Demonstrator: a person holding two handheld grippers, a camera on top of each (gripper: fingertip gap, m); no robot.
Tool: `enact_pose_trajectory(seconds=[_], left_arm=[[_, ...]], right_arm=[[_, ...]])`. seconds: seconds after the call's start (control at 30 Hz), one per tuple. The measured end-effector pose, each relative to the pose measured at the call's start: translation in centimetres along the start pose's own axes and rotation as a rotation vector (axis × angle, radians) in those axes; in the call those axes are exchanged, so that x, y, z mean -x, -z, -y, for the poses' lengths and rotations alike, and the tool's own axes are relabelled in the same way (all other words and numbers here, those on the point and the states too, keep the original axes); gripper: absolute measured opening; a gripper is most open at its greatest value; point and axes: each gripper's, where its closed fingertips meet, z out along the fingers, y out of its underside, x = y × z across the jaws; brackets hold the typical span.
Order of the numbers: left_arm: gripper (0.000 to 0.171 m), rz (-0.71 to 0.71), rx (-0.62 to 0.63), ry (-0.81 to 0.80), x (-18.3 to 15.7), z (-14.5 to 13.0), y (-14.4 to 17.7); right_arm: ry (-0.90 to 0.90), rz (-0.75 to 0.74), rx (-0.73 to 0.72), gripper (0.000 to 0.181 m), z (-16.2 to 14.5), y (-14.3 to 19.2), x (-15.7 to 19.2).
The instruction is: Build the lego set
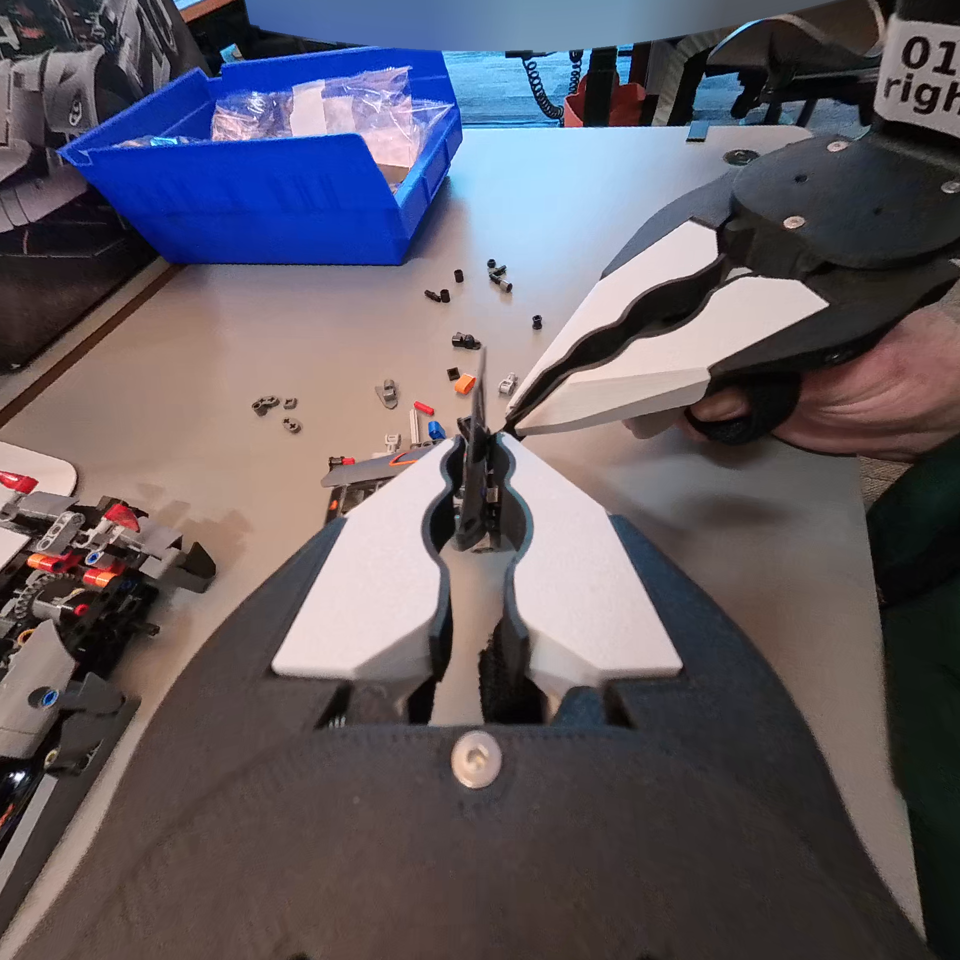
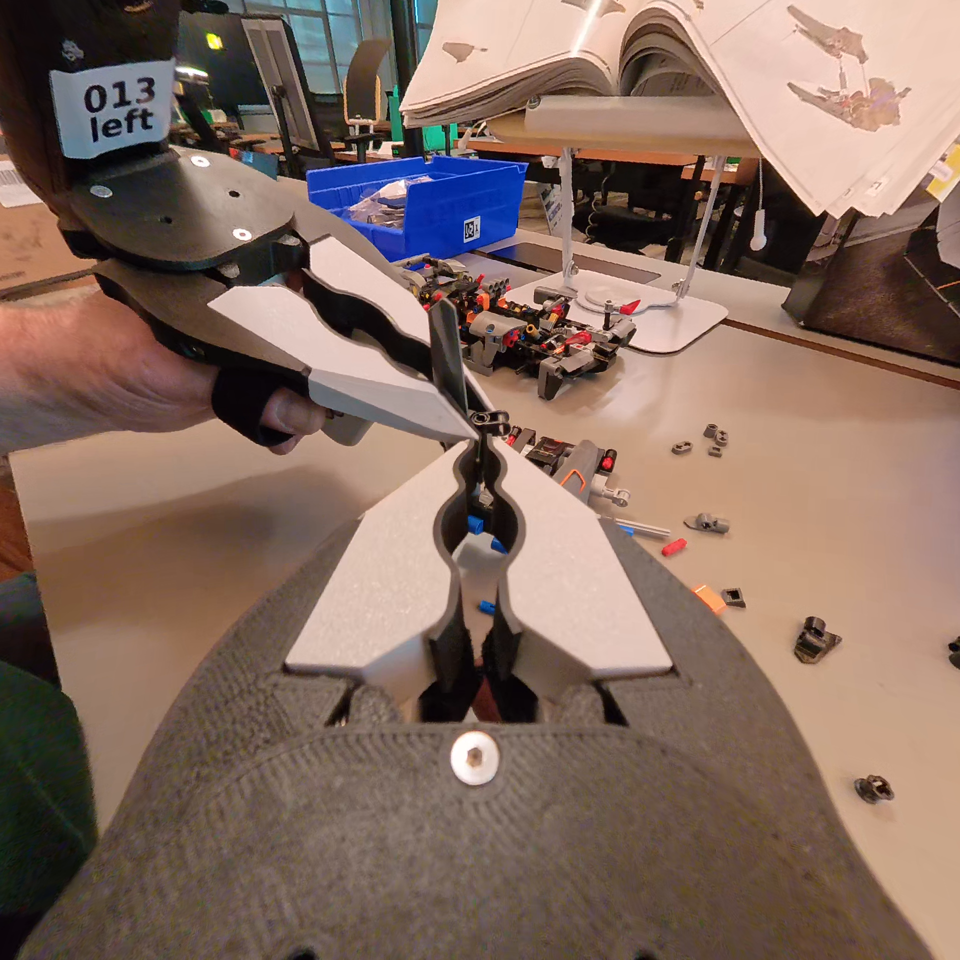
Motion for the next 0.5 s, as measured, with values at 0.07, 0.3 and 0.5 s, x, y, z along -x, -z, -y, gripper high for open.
enact_pose_trajectory(seconds=[0.07,0.3,0.5], left_arm=[[0.013,0.013,0.01,-0.014,0.2,0.0,0.1],[0.031,-0.049,0.032,-0.046,-0.4,0.3,1.3],[0.037,-0.132,0.034,0.083,2.4,1.0,4.9]], right_arm=[[-0.001,0.003,0.001,0.0,0.0,0.0,0.0],[0.008,0.005,0.004,0.0,-0.1,-0.1,0.2],[0.018,0.004,0.007,0.0,-0.1,-0.1,0.3]])
